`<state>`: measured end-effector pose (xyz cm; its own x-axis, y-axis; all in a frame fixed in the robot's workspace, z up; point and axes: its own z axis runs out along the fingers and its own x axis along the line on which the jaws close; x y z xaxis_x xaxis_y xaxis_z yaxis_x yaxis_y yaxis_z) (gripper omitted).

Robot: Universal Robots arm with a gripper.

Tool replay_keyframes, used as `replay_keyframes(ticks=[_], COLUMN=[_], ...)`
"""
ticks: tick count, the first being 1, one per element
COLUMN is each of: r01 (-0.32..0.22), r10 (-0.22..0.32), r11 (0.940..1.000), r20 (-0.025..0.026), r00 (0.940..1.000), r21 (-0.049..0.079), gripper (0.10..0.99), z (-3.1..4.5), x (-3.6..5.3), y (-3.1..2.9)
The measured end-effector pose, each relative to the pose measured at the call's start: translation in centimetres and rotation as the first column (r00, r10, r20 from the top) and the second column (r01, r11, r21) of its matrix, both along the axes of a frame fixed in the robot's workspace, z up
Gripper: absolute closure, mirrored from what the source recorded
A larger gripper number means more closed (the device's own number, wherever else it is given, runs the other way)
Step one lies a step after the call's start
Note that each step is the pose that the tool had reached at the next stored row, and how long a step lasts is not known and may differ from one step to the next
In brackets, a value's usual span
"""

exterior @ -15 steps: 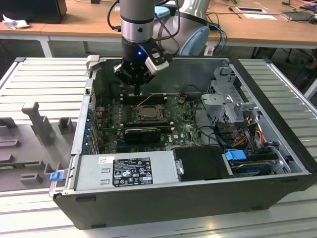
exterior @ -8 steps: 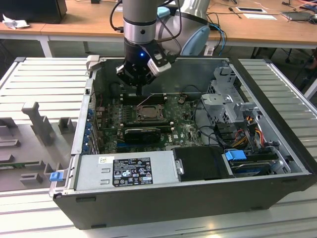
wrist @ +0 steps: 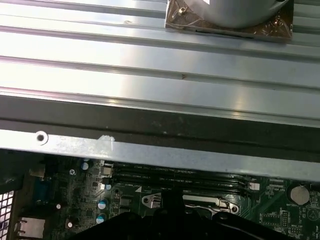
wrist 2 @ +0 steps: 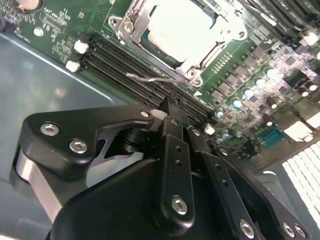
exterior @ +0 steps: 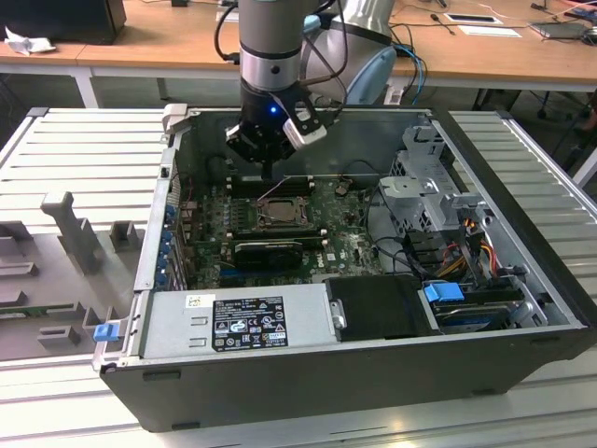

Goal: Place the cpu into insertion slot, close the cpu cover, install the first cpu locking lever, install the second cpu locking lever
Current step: 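Install the first cpu locking lever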

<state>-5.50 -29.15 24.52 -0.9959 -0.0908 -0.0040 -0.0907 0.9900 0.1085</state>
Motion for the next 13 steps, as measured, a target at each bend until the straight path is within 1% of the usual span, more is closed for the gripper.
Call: replay_keyframes(ticks=[3,7,11,13], r01=[0.03,0.033,0.033,0.033], r10=[-0.03,-0.033,-0.033,-0.033], r11=[0.9995,0.9995,0.9995,0.9995], r20=[0.0001,0.0,-0.0002,0.0], r00=[0.9995,0.9995,0.9995,0.9995], r21=[0.001,0.004,0.004,0.004], gripper=[0.98,0.98,0.98,0.98], z=[-0.62,-0.74,-0.75,-0.88], x=[0.03,0.03,0.03,0.03], y=[-0.03,-0.19,-0.21,-0.2])
